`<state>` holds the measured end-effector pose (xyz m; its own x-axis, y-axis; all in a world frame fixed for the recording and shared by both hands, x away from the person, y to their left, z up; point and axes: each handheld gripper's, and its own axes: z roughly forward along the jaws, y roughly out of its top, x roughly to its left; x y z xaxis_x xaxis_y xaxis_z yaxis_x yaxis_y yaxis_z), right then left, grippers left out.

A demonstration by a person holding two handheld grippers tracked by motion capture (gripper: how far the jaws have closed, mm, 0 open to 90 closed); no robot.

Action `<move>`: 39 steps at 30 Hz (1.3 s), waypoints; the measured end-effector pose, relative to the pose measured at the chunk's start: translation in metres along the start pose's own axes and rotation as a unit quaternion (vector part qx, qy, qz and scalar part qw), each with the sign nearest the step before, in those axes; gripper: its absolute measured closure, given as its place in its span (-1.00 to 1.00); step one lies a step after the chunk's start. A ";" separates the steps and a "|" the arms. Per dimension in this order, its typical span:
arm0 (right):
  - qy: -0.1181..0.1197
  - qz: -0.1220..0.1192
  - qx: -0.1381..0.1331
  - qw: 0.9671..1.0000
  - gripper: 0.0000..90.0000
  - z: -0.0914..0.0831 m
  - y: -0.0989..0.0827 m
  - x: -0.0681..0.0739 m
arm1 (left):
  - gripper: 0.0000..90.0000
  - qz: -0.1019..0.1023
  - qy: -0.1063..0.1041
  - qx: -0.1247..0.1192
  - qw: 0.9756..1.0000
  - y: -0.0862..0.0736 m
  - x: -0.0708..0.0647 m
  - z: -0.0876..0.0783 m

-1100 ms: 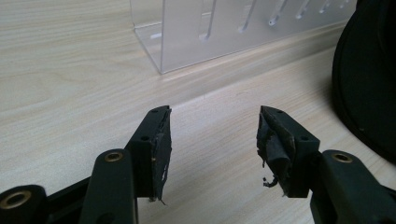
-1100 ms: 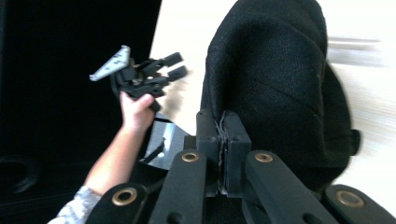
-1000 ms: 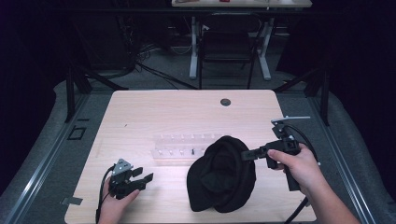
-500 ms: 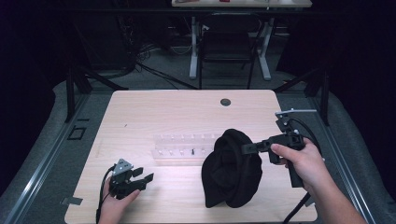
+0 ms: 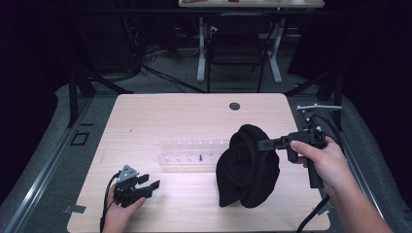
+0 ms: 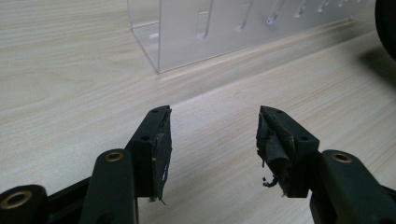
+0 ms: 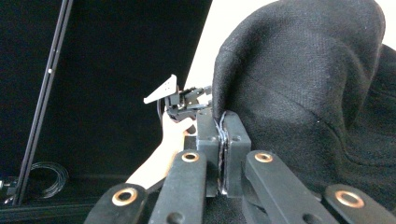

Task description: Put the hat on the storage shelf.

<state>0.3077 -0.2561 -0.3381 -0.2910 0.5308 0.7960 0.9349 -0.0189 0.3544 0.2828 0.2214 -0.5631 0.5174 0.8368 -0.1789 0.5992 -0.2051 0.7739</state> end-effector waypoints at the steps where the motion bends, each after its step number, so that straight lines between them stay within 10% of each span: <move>1: 0.000 -0.001 0.000 1.000 0.96 0.000 0.001 0.001 | 0.01 0.002 -0.001 0.002 1.000 0.000 0.000 0.000; 39: 0.006 -0.029 -0.038 0.999 0.96 0.019 0.049 0.048 | 0.02 -0.004 -0.008 -0.002 1.000 0.003 0.000 -0.002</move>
<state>0.3428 -0.2157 -0.2917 -0.3465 0.5233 0.7785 0.8987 -0.0527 0.4354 0.2830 0.2216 -0.5596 0.5218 0.8304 -0.1955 0.6014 -0.1955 0.7747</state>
